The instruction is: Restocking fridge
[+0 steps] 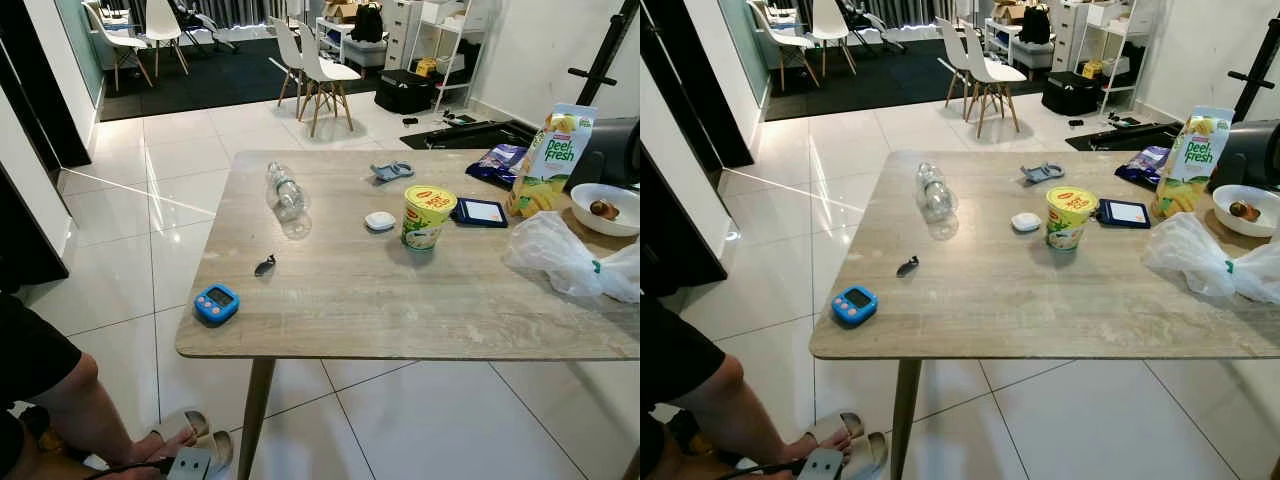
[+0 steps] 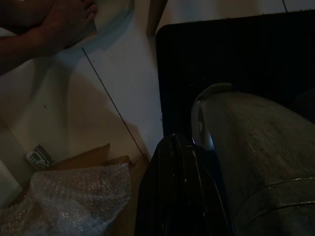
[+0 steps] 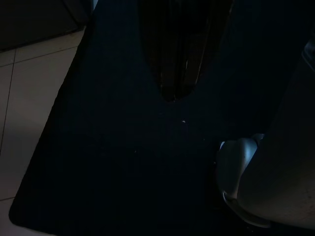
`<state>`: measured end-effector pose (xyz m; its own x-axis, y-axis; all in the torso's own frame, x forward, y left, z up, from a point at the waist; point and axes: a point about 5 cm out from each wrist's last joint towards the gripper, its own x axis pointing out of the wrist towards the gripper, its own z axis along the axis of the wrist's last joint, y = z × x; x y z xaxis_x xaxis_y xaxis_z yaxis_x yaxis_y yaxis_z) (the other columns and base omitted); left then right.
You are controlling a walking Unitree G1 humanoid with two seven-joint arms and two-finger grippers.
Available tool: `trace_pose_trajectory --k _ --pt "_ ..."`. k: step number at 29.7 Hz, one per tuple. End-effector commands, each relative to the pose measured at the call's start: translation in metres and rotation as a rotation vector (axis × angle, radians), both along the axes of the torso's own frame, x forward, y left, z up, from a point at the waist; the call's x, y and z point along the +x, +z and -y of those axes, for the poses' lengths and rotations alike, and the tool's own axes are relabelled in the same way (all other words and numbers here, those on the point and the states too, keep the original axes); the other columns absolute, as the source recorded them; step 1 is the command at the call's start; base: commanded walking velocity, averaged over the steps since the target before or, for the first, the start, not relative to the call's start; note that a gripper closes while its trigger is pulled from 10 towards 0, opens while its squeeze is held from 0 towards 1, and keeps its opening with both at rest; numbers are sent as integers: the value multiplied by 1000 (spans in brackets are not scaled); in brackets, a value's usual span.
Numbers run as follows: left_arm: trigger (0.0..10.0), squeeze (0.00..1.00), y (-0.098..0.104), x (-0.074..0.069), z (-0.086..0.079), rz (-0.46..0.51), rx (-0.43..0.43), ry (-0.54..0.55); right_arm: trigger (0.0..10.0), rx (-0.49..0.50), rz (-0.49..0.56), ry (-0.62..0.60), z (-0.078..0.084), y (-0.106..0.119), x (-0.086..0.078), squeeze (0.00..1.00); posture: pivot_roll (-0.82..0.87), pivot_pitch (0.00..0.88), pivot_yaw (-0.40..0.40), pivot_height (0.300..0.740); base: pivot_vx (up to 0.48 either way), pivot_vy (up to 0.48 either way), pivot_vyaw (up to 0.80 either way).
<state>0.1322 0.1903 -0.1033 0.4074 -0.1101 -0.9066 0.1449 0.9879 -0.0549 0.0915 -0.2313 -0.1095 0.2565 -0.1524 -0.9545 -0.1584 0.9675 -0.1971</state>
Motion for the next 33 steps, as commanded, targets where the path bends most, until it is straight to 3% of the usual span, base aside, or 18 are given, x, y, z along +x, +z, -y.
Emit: trace_pose_trajectory --k 1,33 --pt "10000 0 -4 -12 3 -48 -6 -10 10000 6 -13 3 -3 -1 -3 0 66 0 0 740 0 0 0" --pt "10000 0 -5 -15 1 -54 -1 -4 10000 5 -4 -6 -3 -1 -1 0 67 0 0 740 0 0 0"
